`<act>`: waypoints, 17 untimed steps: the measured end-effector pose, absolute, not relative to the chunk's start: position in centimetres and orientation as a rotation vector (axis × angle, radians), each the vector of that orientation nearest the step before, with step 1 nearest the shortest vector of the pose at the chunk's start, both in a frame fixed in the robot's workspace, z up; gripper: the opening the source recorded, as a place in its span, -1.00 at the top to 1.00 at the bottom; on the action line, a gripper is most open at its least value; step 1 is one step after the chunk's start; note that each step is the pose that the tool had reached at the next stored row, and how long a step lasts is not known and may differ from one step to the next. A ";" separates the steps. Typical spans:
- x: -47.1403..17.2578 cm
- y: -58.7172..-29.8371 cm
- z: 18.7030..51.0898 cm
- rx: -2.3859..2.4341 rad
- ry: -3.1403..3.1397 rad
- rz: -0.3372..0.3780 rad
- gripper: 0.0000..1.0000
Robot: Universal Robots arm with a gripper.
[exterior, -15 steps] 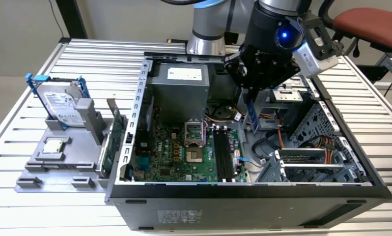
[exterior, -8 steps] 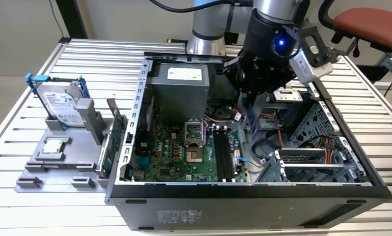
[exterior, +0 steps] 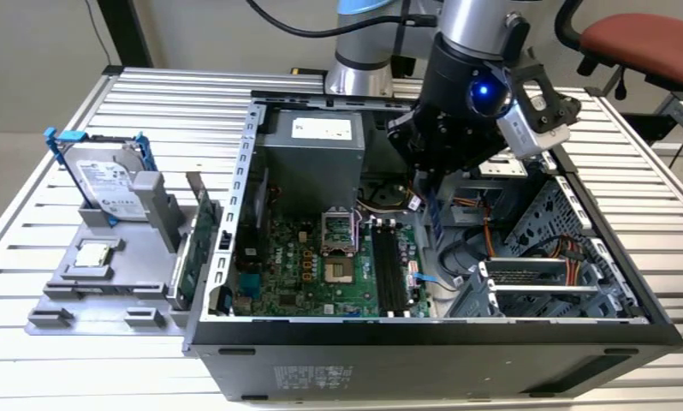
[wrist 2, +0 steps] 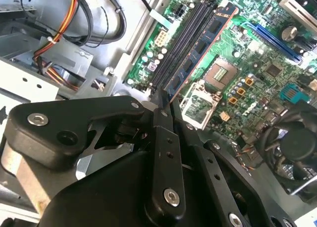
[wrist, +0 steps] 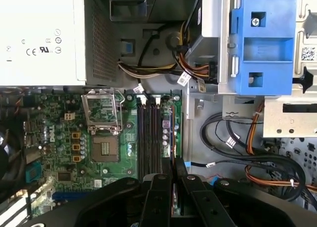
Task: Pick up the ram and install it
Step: 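Insert the ram into the slot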
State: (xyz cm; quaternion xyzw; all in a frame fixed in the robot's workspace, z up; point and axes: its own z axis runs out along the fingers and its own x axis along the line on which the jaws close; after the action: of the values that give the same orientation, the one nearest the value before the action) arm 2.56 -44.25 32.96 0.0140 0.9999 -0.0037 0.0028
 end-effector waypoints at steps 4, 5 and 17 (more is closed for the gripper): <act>2.6 -44.2 32.3 0.054 3.135 -0.017 1.00; 2.6 -44.2 32.1 0.057 3.135 -0.019 1.00; 2.6 -44.2 30.0 0.107 3.131 -0.020 1.00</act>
State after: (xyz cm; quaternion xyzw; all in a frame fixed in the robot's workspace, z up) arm 2.56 -44.24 30.04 0.0341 0.9994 -0.0065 0.0043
